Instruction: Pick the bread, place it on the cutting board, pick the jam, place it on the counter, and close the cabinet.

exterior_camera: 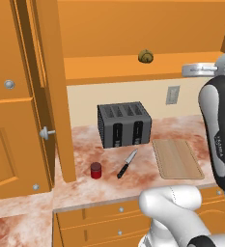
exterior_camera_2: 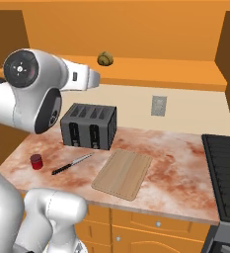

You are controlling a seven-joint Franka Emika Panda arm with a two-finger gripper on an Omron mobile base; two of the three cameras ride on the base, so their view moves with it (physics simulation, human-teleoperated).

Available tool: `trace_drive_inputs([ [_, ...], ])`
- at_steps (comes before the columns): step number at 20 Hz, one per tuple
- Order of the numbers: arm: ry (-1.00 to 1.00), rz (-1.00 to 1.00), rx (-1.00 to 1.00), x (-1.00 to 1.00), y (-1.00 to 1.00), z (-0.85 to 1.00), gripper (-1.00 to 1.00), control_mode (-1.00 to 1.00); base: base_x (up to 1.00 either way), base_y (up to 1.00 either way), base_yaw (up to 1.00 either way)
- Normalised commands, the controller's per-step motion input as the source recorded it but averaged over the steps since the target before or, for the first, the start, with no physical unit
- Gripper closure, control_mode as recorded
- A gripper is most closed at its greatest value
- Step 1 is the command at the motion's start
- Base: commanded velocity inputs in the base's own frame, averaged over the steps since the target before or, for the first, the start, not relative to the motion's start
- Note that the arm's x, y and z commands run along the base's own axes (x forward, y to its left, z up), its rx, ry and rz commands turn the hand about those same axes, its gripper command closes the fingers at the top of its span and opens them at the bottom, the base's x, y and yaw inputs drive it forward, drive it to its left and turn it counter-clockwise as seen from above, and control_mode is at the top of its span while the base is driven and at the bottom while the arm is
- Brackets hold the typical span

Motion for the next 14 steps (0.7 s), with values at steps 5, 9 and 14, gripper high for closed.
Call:
trace_drive_inputs([
  [5, -0.01, 0.00, 0.00, 0.14, 0.02, 0.00, -1.00, -1.00, 0.00, 0.00, 0.00],
  [9, 0.00, 0.00, 0.00, 0.17, 0.00, 0.01, -1.00, -1.00, 0.00, 0.00, 0.00],
  [14, 0.00, 0.00, 0.00, 0.20, 0.00, 0.04, -1.00, -1.00, 0.00, 0.00, 0.00],
])
